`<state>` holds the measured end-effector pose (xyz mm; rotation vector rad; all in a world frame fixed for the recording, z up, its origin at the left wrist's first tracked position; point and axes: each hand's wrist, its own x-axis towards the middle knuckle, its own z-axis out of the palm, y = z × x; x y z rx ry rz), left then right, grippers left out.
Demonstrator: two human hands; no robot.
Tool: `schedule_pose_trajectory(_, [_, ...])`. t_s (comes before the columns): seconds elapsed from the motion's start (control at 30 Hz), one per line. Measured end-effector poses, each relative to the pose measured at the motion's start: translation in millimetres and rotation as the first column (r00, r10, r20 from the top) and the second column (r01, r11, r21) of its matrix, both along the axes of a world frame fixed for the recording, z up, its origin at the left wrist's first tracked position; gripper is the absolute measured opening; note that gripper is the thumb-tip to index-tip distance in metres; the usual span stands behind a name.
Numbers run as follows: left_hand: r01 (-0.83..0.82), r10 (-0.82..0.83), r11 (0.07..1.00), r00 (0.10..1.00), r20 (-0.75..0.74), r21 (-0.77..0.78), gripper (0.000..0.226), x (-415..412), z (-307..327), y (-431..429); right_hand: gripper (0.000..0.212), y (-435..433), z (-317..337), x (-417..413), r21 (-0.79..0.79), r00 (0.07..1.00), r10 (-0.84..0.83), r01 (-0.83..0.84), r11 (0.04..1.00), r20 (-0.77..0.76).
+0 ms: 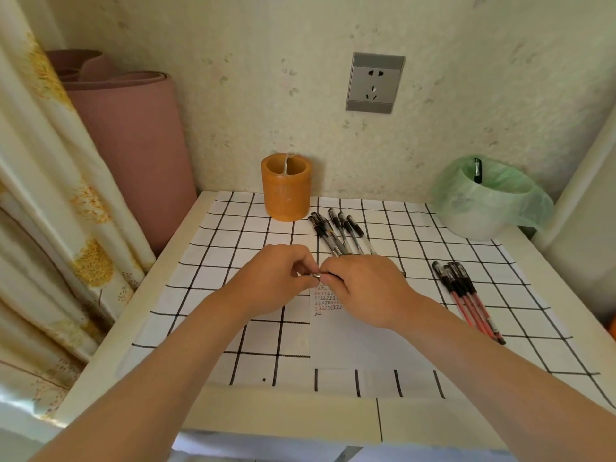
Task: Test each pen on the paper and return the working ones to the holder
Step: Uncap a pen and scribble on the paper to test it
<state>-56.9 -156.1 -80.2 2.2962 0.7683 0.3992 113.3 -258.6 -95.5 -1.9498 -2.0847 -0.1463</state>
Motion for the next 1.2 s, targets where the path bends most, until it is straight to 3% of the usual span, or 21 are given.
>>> schedule_pose_trajectory(0.2, [-0.021,0.022,0.999,1.0,0.008,-0.039,0.007,-5,2,3,0.029,1,-1,-2,0.022,0.999,-0.03,0.031,0.999,-0.031])
schedule_pose_trajectory(0.3, [-0.021,0.02,1.0,0.999,-0.04,-0.016,0.007,-5,3,4,0.028,1,2,-4,-0.076,0.995,-0.053,0.046,0.996,-0.09])
schedule_pose_trajectory(0.43, [-0.057,0.072,0.994,0.984,-0.165,0.094,0.009,-8,-2,9,0.019,-6,1,2,-0.203,0.928,-0.087,0.013,0.979,-0.363])
schedule_pose_trajectory(0.53, [-0.054,0.076,0.993,0.973,-0.217,0.106,0.011,-9,-5,11,0.032,-9,2,8,-0.166,0.749,-0.168,0.079,0.983,-0.641])
schedule_pose_trajectory(0.63, [-0.014,0.04,0.995,0.962,-0.268,0.098,0.014,-9,-7,10,0.05,-7,5,8,-0.203,0.339,-0.221,0.088,0.975,-0.914])
schedule_pose_trajectory(0.67, [0.005,0.025,0.995,0.956,-0.291,0.103,0.017,-9,-8,9,0.054,-7,6,8,-0.213,0.261,-0.222,0.061,0.975,-0.94])
schedule_pose_trajectory(0.7, [0.019,0.016,0.994,0.95,-0.311,0.111,0.02,-8,-8,8,0.056,-8,6,9,-0.216,0.241,-0.22,0.043,0.975,-0.945])
schedule_pose_trajectory(0.77, [0.028,0.022,0.99,0.941,-0.337,0.141,0.023,-7,-10,5,0.048,-12,7,7,-0.198,0.285,-0.199,0.033,0.98,-0.938])
schedule_pose_trajectory(0.87, [0.03,0.042,0.981,0.931,-0.363,0.191,0.02,-4,-13,2,0.015,-20,4,2,-0.149,0.317,-0.149,0.024,0.988,-0.937])
schedule_pose_trajectory(0.97, [0.024,0.051,0.979,0.935,-0.351,0.205,0.017,-3,-16,-1,0.022,-22,-6,0,-0.193,0.255,-0.19,0.013,0.981,-0.948])
schedule_pose_trajectory(1.2, [0.008,0.047,0.987,0.941,-0.336,0.161,0.021,0,-16,-1,0.018,-22,-19,-3,-0.165,0.381,-0.173,0.055,0.985,-0.908])
